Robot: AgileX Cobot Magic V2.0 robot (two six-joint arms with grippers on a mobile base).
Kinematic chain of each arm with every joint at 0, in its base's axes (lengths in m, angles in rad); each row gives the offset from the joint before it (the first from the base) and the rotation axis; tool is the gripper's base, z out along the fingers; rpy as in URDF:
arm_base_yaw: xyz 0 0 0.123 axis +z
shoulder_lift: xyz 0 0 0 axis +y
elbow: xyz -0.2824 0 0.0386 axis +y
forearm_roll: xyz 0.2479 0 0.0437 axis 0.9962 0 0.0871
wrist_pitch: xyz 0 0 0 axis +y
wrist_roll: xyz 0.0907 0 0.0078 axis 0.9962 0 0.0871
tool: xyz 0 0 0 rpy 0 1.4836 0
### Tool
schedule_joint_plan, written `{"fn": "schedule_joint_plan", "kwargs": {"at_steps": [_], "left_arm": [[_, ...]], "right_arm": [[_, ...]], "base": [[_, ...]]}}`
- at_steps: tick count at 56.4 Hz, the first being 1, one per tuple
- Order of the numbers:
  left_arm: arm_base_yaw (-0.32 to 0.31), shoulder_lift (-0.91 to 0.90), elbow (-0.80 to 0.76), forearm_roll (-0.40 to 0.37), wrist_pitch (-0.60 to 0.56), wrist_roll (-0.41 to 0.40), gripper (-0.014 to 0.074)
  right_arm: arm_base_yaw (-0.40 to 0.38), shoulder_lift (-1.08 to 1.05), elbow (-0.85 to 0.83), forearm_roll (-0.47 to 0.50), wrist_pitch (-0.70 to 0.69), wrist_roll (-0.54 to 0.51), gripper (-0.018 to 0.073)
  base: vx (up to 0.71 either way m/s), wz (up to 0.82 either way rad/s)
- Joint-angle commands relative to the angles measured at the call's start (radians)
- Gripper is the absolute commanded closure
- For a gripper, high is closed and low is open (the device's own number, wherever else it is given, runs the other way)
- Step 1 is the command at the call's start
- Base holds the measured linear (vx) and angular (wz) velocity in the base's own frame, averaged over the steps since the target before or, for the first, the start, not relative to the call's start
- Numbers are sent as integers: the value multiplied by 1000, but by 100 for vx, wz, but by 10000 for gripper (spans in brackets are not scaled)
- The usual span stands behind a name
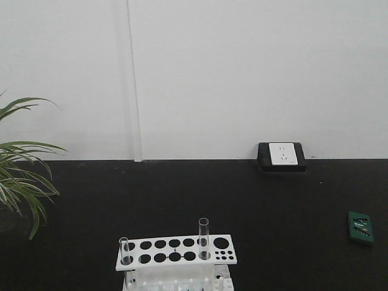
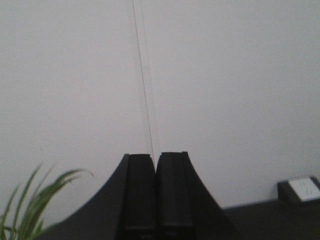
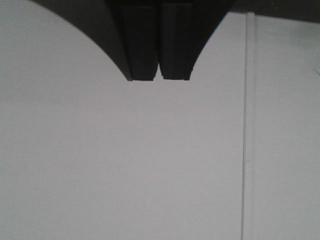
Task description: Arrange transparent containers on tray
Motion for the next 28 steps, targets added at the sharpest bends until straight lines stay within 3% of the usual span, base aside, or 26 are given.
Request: {"fn": "schedule_joint_plan", "kwargs": {"at_steps": [1, 18, 28], "left_arm": [[1, 99, -41, -10, -91, -1, 603], [0, 181, -41, -11, -170, -2, 568], [0, 179, -41, -11, -185, -2, 426]], "right_arm": [[-5, 99, -44, -1, -87, -13, 568], [-5, 195, -44, -1, -131, -13, 535], [-5, 195, -44, -1, -124, -13, 406]], "base": [[0, 0], [0, 0], [0, 0]]}}
